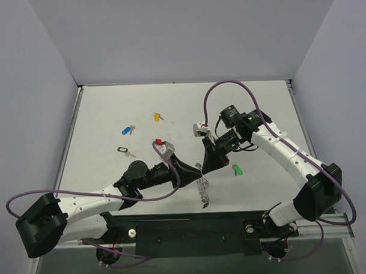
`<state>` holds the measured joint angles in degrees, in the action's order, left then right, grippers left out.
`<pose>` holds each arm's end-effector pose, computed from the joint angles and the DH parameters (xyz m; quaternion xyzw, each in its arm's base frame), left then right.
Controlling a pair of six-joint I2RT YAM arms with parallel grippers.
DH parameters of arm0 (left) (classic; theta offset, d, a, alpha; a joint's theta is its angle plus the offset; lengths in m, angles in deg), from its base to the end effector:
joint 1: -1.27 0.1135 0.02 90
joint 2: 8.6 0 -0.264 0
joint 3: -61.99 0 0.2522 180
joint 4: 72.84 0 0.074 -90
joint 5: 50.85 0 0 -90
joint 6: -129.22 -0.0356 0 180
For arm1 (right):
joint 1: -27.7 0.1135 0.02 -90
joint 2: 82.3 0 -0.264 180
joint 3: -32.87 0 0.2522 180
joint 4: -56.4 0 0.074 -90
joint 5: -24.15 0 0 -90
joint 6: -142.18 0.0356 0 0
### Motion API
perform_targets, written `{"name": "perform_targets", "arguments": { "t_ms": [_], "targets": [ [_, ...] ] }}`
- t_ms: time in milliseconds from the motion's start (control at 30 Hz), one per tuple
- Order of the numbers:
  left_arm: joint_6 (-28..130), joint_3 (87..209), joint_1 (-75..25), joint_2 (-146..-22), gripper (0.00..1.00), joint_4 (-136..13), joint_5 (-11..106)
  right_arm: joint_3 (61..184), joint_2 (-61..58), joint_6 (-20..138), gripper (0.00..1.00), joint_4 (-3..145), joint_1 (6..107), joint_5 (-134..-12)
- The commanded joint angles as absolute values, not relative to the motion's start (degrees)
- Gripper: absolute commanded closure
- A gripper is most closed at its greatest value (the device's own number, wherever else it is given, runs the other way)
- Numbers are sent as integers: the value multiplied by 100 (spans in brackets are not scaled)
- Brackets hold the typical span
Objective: Put the keys on the keyring
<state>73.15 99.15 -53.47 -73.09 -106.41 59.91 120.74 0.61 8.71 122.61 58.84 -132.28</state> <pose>0.1265 -0.2008 0.2476 0.2505 0.6216 -0.5978 0.4398 0.2237 0.1733 0.3199 -0.5993 0.5622 0.5053 0.2635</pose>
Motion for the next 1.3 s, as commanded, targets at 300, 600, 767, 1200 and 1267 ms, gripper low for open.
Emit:
{"name": "perform_targets", "arguments": {
  "t_ms": [300,600,767,1200,1267],
  "targets": [
    [7324,9860,-5348,-7232,72,-10838,5972,12073,-153,885,100,12219,5829,-13590],
    [7350,9887,-5348,-7276,87,-10944,5998,12055,-153,894,100,12202,5838,-13599],
    [7376,9869,-5348,-7259,83,-11040,5902,12037,-144,911,100,12184,5838,-13599],
    [7403,9737,-5348,-7171,100,-11102,5691,12037,-162,946,100,12175,5855,-13599],
    [7332,9685,-5348,-7057,100,-11006,5665,12064,-197,981,100,12184,5838,-13634]
  ]
}}
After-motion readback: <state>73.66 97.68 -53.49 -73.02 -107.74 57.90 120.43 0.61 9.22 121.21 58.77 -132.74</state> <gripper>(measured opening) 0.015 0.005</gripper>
